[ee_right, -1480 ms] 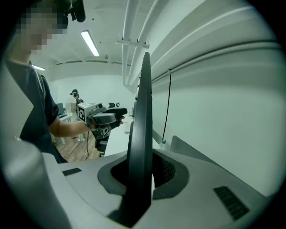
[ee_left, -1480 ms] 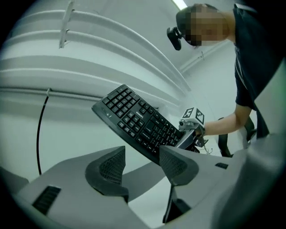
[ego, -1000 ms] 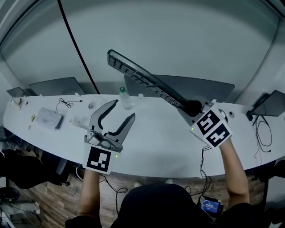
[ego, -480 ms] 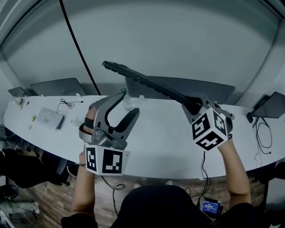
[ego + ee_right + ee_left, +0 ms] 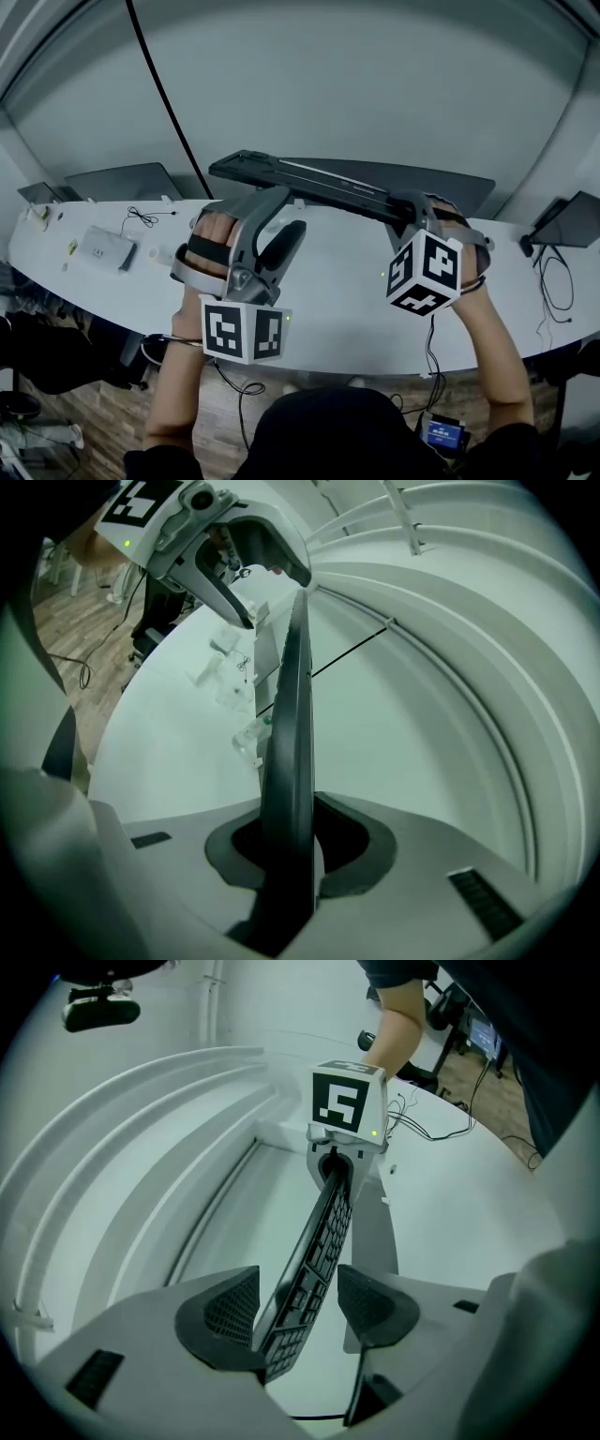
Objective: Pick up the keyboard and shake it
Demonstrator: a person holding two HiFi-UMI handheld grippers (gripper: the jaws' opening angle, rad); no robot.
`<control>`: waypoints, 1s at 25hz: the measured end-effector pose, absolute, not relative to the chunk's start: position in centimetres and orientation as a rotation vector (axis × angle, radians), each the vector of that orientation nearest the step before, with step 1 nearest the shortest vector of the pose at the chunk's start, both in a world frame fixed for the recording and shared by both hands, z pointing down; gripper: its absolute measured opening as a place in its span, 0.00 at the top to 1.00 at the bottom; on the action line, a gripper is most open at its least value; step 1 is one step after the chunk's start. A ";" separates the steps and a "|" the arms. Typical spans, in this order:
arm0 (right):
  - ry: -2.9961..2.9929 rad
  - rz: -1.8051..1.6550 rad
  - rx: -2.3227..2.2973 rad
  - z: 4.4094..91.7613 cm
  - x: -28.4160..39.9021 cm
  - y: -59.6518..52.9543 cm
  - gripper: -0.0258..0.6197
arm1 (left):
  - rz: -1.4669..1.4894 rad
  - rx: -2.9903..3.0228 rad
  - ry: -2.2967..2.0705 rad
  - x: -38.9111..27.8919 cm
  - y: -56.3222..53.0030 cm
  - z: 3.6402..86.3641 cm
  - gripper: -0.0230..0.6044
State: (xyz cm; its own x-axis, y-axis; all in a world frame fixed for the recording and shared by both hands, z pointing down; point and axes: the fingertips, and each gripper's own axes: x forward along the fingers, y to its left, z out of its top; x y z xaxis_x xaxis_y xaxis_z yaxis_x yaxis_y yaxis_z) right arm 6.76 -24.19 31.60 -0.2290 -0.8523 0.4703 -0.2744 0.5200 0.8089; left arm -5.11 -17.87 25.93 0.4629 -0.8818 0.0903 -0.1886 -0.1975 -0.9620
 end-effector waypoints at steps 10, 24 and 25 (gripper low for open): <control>-1.625 -0.846 0.881 32.2 5.6 -24.1 0.83 | -0.954 -1.652 0.857 -4.2 -18.8 28.4 0.55; -1.572 -0.965 0.821 31.5 2.8 -22.4 0.82 | -1.086 -1.627 0.786 -3.7 -20.5 30.7 0.52; -1.570 -0.968 0.817 31.6 2.7 -22.3 0.82 | -1.092 -1.626 0.782 -3.6 -20.5 30.9 0.52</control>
